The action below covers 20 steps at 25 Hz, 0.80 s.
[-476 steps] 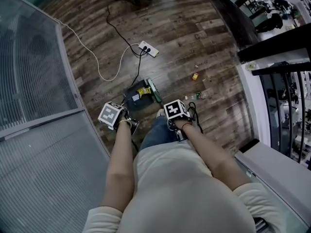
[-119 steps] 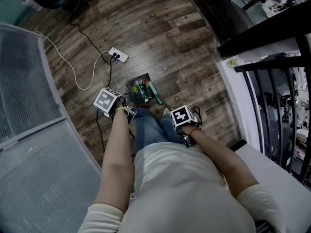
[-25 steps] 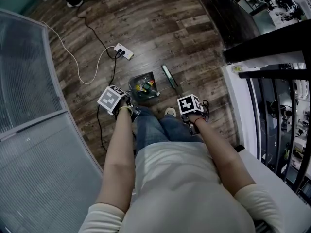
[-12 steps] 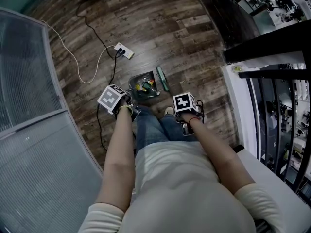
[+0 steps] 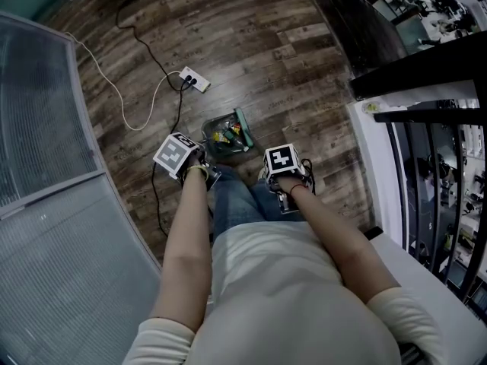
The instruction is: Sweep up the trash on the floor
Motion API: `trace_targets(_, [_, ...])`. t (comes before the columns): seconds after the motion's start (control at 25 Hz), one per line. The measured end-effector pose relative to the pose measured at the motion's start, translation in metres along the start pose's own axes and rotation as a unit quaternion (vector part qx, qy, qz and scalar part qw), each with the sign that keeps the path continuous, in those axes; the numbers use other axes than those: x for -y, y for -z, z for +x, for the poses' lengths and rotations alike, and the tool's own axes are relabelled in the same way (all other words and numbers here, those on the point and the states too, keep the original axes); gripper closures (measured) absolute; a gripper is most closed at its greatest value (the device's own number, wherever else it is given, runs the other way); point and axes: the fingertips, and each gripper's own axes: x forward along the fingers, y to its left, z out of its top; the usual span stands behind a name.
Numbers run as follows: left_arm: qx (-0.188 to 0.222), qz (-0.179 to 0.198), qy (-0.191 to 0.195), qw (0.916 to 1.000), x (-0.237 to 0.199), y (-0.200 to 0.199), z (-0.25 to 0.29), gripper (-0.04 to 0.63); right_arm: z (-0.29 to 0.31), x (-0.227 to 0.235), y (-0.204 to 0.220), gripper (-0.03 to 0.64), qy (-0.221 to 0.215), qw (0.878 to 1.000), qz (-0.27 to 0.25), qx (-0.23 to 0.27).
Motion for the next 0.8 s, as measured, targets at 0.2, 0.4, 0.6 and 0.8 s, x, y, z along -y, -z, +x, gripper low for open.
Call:
trace_targets(0.2, [0.000, 0.001, 0.000, 1.0000, 0.001, -0.001, 0.000, 0.451, -0.003, -0.008, 0.002, 0.522, -0.007, 1.000, -0.011, 0.003])
trace_targets(0.4, [0.000, 0.000, 0.001, 1.0000, 0.000, -0.001, 0.002, 0.449, -0.007, -0.012, 0.006, 0.522, -0.007, 0.999, -0.043, 0.008])
trace_targets(0.6, [-0.001, -0.001, 0.003, 1.0000, 0.000, -0.002, 0.001, 0.449, -0.010, -0.004, 0.009, 0.522, -0.008, 0.998, -0.057, 0.015])
trace_targets(0.8, [-0.001, -0.001, 0.004, 1.0000, -0.001, 0.000, 0.001, 0.449, -0.012, 0.003, 0.010, 0.522, -0.005, 0.998, -0.056, 0.018])
